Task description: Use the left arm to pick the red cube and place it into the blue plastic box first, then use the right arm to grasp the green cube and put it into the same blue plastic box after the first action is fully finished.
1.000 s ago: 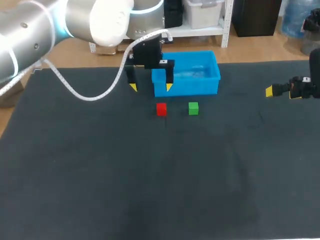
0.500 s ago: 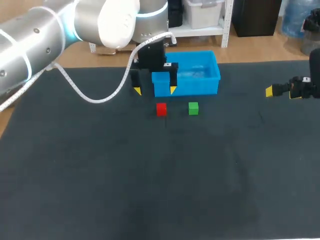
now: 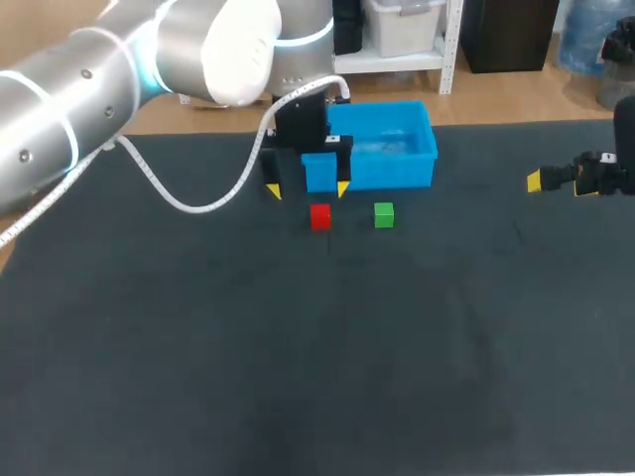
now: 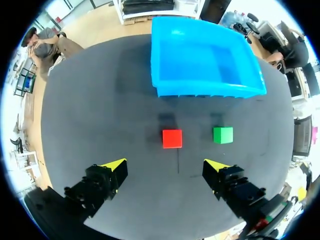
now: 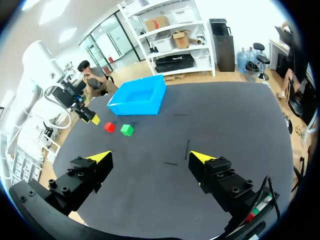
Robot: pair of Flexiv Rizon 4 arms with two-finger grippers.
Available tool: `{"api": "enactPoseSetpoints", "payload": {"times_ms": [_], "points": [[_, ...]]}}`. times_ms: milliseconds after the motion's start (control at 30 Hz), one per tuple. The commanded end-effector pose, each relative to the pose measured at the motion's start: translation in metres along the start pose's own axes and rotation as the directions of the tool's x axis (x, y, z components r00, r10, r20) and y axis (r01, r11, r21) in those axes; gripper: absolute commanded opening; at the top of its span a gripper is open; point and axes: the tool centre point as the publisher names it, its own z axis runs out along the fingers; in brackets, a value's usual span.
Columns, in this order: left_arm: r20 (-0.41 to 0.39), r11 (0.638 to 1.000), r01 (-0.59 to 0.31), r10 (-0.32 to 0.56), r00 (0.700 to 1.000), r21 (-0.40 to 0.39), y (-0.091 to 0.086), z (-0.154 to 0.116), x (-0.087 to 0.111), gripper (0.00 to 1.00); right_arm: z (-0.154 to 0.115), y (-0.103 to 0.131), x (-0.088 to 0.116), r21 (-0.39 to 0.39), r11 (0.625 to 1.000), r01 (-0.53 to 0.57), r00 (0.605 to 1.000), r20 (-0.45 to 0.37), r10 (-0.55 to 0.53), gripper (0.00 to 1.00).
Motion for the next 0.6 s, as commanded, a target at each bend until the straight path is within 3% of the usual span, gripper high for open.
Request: {"api": "enactPoseSetpoints", "payload": {"times_ms": [33, 600], "points": [[-0.018, 1.0, -0.002, 0.002, 1.0, -0.001, -0.004, 0.006, -0.009, 1.0, 0.0, 0.0, 0.0, 0.001, 1.0, 0.0, 1.0, -0.001, 0.0, 1.0], [-0.052, 1.0, -0.03, 0.03, 0.998, -0.003, -0.016, 0.024, -0.019, 1.0, 0.0, 0.0, 0.0, 0.001, 1.0, 0.0, 1.0, -0.001, 0.0, 1.0]]}}
